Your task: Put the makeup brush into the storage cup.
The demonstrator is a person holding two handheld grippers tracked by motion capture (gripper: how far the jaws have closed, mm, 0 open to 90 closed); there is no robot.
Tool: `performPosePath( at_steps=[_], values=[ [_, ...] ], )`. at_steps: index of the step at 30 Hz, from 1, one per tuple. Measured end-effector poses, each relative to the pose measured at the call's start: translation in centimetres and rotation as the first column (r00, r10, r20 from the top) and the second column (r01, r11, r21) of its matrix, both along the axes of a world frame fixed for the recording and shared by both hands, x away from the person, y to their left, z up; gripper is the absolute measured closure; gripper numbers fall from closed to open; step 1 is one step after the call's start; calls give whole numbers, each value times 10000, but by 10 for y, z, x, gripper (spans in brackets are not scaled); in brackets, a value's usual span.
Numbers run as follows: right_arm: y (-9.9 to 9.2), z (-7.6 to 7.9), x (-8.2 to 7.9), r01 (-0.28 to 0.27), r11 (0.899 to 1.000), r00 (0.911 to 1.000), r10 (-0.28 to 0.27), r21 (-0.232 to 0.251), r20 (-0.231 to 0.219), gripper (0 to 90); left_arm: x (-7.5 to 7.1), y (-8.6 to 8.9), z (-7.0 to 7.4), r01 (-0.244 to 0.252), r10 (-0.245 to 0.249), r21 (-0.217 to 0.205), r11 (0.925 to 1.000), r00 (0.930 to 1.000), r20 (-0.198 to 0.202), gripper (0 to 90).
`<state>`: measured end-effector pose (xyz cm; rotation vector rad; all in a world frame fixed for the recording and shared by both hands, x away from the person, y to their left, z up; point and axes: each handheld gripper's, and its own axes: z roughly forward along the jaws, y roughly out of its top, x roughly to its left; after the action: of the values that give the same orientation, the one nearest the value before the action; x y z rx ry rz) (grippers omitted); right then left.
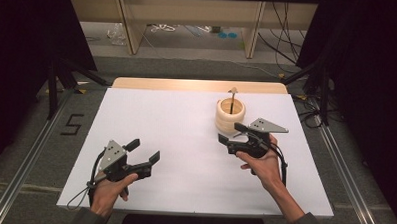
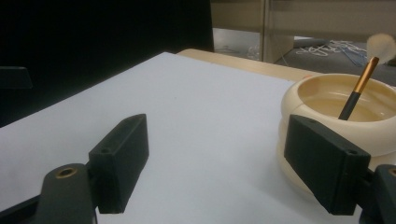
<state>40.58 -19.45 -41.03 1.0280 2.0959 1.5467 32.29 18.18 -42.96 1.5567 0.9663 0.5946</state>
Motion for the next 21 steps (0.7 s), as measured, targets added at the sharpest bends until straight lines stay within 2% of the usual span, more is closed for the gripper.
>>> performPosePath(
  at_steps=[1, 2, 4, 5, 7, 8, 9, 12, 13, 15, 17, 18, 19, 20, 21],
  values=[
    [0, -1, 0, 11, 10000, 9999, -11, 10, 135, 225, 0, 0, 0, 16, -16, 24, 10000, 10000, 17, 167],
    [0, -1, -1, -1, 10000, 10000, 1, 73, 20, 221, 0, 0, 0, 17, -17, 25, 10000, 10000, 13, 167],
    [-2, -2, -1, 133, 9999, 9996, -131, -67, 246, 206, 0, 0, 0, 23, -23, 20, 10000, 10000, 18, 167],
    [-3, -2, -3, 133, 9999, 9999, -133, -6, -72, 192, 0, 0, 0, 22, -22, 24, 10000, 10000, 17, 167],
    [-3, -3, -4, 197, 9998, 9998, -197, 105, -3, 167, 0, 0, 0, 28, -28, 11, 10000, 10000, 19, 167],
    [-4, -4, -3, 297, 9996, 9992, -298, 20, 261, 162, 0, 0, 0, 26, -26, 8, 10000, 10000, 24, 167],
    [-5, -3, -6, 320, 9994, 9995, -320, -96, 28, 162, 0, 0, 0, 21, -21, 8, 10000, 10000, 15, 167],
    [-7, -4, -7, 436, 9990, 9988, -434, -60, 234, 159, 0, 0, 0, 24, -24, 11, 10000, 10000, 14, 167],
    [-8, -3, -8, 447, 9989, 9990, -446, -117, 97, 159, 0, 0, 0, 27, -27, 14, 10000, 10000, 17, 167],
    [-9, -3, -9, 524, 9986, 9985, -522, -100, 144, 159, 0, 0, 0, 26, -26, 14, 10000, 10000, 16, 167],
    [-10, -2, -11, 473, 9988, 9988, -472, -100, 100, 159, 0, 0, 0, 51, -51, -16, 10000, 10000, 51, 167],
    [-10, -3, -12, 455, 9989, 9983, -451, -111, 371, 159, 0, 0, 0, 25, -25, 17, 10000, 10000, 14, 167],
    [-9, -3, -13, 445, 9990, 9985, -445, 7, 330, 159, 0, -1, 0, 32, -32, 2, 10000, 10000, 21, 167],
    [-11, -3, -14, 358, 9993, 9983, -352, -110, 457, 159, 0, -1, 0, 35, -35, 13, 10000, 10000, 13, 167],
    [-10, -4, -16, 299, 9996, 9993, -299, 3, 241, 159, 0, -1, 0, 42, -42, 3, 10000, 10000, 14, 167]
  ],
)
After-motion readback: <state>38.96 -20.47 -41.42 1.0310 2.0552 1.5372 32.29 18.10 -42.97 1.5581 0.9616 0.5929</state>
